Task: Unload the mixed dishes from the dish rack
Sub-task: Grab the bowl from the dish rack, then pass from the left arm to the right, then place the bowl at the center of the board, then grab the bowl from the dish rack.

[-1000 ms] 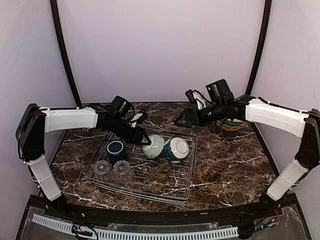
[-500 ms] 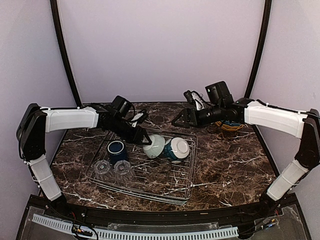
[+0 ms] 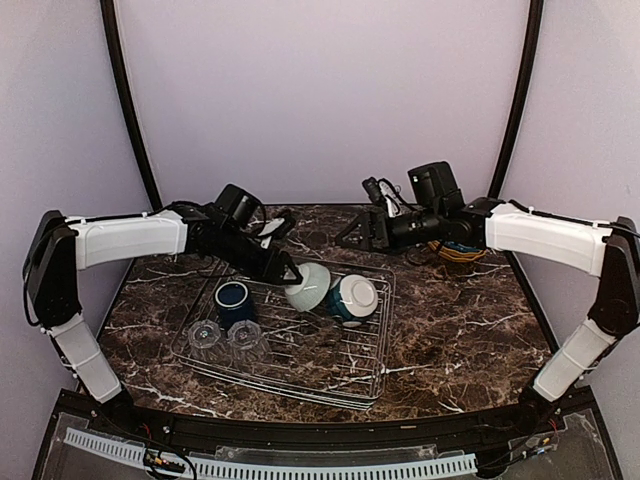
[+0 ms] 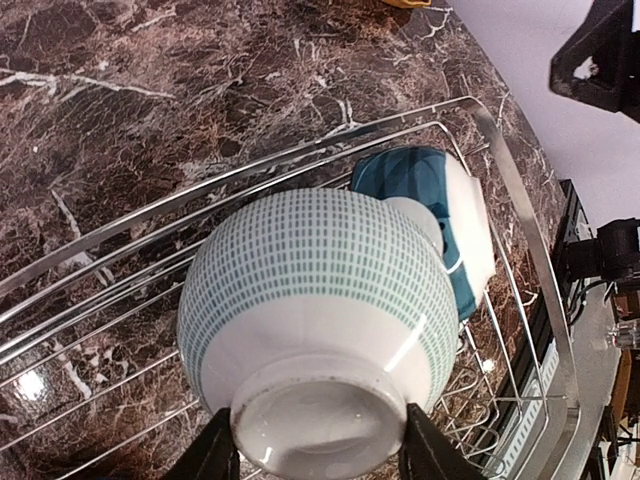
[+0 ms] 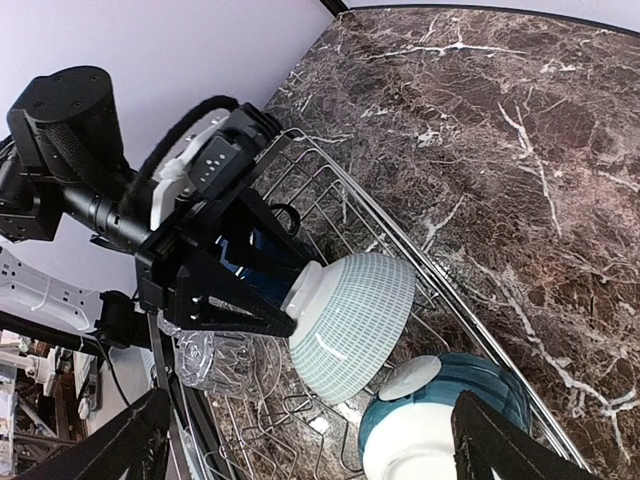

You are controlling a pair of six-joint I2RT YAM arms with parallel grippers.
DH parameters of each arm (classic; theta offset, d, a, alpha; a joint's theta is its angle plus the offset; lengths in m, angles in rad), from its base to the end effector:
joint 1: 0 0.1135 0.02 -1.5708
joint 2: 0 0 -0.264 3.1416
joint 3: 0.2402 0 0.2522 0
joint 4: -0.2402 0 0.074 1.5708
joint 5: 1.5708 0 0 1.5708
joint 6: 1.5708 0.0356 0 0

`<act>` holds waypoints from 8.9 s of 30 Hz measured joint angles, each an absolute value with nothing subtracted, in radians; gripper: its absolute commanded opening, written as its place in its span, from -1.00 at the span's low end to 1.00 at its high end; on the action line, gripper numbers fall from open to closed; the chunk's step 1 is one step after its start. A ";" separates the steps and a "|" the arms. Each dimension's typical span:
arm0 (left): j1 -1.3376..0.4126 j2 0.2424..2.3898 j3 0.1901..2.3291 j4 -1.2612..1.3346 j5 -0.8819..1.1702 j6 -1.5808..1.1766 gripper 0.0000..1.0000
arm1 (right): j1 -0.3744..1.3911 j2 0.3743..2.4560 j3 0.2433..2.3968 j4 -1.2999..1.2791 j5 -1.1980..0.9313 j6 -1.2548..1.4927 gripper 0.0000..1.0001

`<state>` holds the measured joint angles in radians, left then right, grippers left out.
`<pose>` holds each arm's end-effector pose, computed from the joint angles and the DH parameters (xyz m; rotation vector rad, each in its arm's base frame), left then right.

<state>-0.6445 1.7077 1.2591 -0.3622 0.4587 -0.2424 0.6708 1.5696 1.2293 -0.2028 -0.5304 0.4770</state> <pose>0.2909 -0.2383 0.2461 0.7220 2.3845 -0.9482 0.2710 0.2381 0.2982 -0.5634 2.2156 1.2079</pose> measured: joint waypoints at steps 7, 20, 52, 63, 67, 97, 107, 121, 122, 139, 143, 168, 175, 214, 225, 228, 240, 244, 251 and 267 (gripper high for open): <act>-0.645 1.628 1.234 -0.344 0.459 -0.238 -0.63 | 0.683 1.609 1.228 -0.142 -0.569 0.545 0.90; -0.645 1.453 1.094 -0.178 0.457 -0.252 -0.64 | 0.735 1.727 1.190 0.183 -0.709 0.781 0.67; -0.645 1.406 1.039 -0.022 0.477 -0.284 0.43 | 0.758 1.863 1.099 0.707 -0.867 1.089 -1.00; -0.645 1.329 1.024 0.007 0.440 -0.272 0.79 | 0.725 1.686 1.134 0.295 -0.757 0.794 -1.00; -0.645 1.325 1.024 0.007 0.430 -0.270 0.80 | 0.706 1.600 1.166 0.100 -0.628 0.648 -1.00; -0.645 1.354 1.024 0.007 0.467 -0.283 0.81 | 0.256 1.617 1.115 -0.803 0.363 0.373 -1.00; -0.645 1.361 1.024 0.007 0.479 -0.288 0.81 | 0.171 1.760 1.144 -0.799 0.355 0.253 -1.00; -0.645 1.380 1.024 0.007 0.502 -0.297 0.81 | 0.150 1.818 1.181 -0.785 0.408 0.206 -0.68; -0.645 1.381 1.024 0.007 0.504 -0.297 0.81 | 0.149 1.818 1.182 -0.786 0.407 0.205 -0.60; -0.645 1.435 1.028 0.012 0.566 -0.329 0.77 | 0.160 1.539 1.182 -0.789 0.230 0.200 0.50; -0.645 1.502 1.032 0.031 0.621 -0.381 0.57 | 0.175 1.429 1.144 -0.733 0.124 0.222 0.81; -0.844 1.695 1.223 -0.185 0.299 -0.789 0.42 | 0.182 1.217 0.990 -0.511 -0.135 0.331 0.97; -0.857 1.787 1.302 -0.239 0.241 -0.816 0.66 | 0.182 1.189 0.961 -0.501 -0.138 0.331 0.97; -1.006 1.959 1.664 -0.540 -0.069 -0.953 0.93 | 0.182 1.149 0.881 -0.455 -0.131 0.323 0.97; -1.006 2.027 1.699 -0.578 -0.097 -1.016 0.95 | 0.182 1.149 0.862 -0.449 -0.131 0.315 0.97; -1.006 2.040 1.710 -0.579 -0.098 -1.017 0.95 | 0.182 1.149 0.861 -0.448 -0.132 0.315 0.97; -1.006 2.081 1.755 -0.593 -0.119 -1.017 0.92 | 0.182 1.137 0.844 -0.440 -0.139 0.315 0.97; -1.006 2.083 1.760 -0.600 -0.120 -1.017 0.81 | 0.182 1.132 0.837 -0.440 -0.142 0.316 0.97; -1.008 2.077 1.775 -0.600 -0.110 -0.997 0.51 | 0.182 1.118 0.833 -0.440 -0.161 0.316 0.97; -1.008 1.995 1.626 -0.459 -0.079 -0.940 0.03 | 0.182 1.117 0.832 -0.440 -0.186 0.325 0.97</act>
